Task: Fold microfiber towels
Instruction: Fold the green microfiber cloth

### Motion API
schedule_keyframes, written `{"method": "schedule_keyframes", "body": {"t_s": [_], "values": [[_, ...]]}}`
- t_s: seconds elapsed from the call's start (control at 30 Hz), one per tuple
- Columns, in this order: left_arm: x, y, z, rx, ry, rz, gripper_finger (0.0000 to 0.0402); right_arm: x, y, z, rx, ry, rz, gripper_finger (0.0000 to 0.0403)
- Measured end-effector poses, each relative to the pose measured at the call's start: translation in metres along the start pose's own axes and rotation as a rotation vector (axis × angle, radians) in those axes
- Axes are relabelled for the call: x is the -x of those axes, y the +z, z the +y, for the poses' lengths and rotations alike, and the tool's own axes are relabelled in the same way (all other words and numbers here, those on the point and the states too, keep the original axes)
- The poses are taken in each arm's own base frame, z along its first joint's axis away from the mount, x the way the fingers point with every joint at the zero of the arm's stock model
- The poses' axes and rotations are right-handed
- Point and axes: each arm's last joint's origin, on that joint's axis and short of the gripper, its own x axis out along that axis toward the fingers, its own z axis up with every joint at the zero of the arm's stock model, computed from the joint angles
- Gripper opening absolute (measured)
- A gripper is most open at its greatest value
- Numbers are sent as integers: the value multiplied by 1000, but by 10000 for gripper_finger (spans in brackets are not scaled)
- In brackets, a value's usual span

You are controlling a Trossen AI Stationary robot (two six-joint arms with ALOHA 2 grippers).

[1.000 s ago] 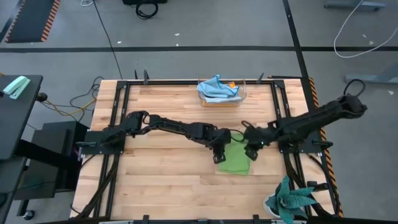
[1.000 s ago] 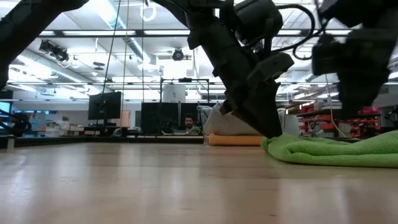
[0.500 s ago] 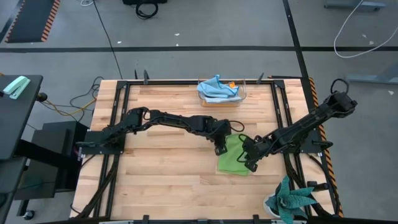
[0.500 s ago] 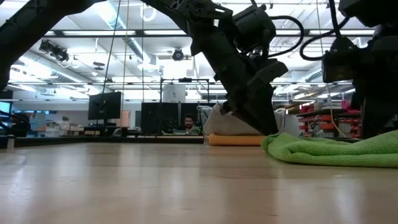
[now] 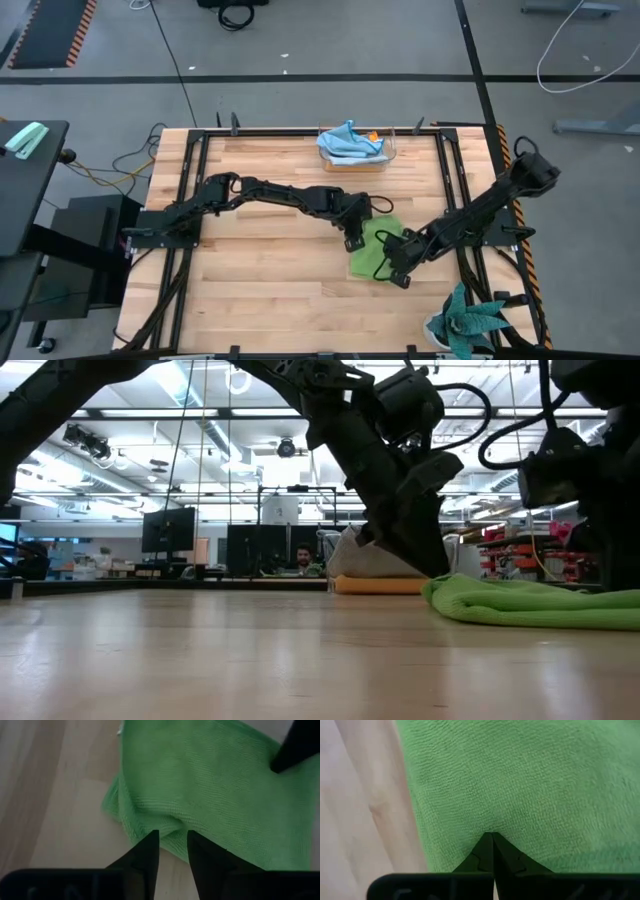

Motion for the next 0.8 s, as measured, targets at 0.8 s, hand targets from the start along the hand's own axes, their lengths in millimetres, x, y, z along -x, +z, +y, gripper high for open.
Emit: {"method": "schedule_keyframes", "body": {"t_s": [0.8], "values": [[0, -5, -20, -223, -150, 25, 38, -8, 0, 6, -29, 36, -4, 0]]}}
